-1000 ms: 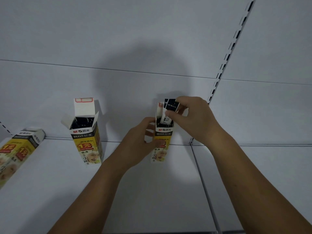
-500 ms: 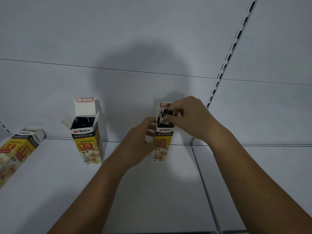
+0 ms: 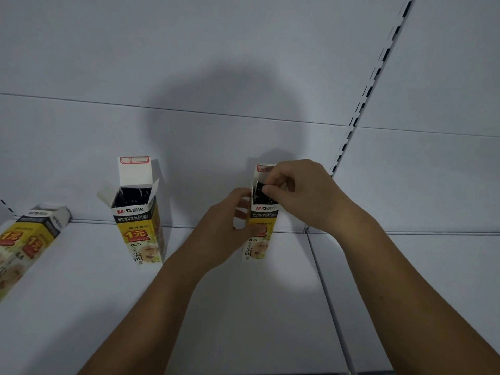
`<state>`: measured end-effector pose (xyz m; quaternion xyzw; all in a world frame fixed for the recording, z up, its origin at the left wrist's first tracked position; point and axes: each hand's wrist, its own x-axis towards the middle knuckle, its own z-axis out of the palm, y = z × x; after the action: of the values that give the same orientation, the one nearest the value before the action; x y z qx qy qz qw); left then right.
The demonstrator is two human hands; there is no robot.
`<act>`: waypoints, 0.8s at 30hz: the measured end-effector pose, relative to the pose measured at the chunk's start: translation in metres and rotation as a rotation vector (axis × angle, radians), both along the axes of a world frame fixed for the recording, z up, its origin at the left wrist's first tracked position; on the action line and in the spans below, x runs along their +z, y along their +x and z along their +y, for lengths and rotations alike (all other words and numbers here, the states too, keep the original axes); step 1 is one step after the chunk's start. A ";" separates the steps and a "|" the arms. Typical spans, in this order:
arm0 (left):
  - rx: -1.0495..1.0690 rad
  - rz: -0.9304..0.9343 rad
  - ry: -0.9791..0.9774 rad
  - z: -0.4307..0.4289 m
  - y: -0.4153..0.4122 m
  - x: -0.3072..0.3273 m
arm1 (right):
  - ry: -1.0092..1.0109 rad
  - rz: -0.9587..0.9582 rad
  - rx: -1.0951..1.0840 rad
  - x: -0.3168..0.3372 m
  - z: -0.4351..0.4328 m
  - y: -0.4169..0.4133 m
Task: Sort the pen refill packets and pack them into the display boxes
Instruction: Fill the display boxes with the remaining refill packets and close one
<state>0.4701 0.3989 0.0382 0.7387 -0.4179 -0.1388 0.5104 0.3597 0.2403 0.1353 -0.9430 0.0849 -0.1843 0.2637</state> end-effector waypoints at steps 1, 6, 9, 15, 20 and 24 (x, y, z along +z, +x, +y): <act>-0.001 -0.002 0.005 0.000 0.000 0.000 | -0.006 0.004 -0.003 0.000 0.001 0.001; 0.001 -0.012 0.014 0.000 0.000 -0.001 | -0.065 0.067 -0.019 -0.003 0.004 0.005; 0.008 -0.012 0.016 0.000 0.001 -0.001 | -0.189 0.156 -0.035 -0.009 0.004 0.009; 0.008 -0.006 0.003 0.001 0.001 -0.001 | -0.062 0.039 -0.032 -0.004 0.000 0.004; 0.012 -0.014 0.005 0.000 0.000 -0.002 | -0.180 0.124 -0.020 -0.007 0.004 0.009; 0.003 -0.012 -0.002 0.002 0.001 -0.002 | -0.162 0.138 -0.002 -0.004 -0.003 0.006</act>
<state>0.4708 0.4007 0.0365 0.7398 -0.4199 -0.1330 0.5086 0.3657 0.2377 0.1315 -0.9717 0.0884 -0.1252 0.1798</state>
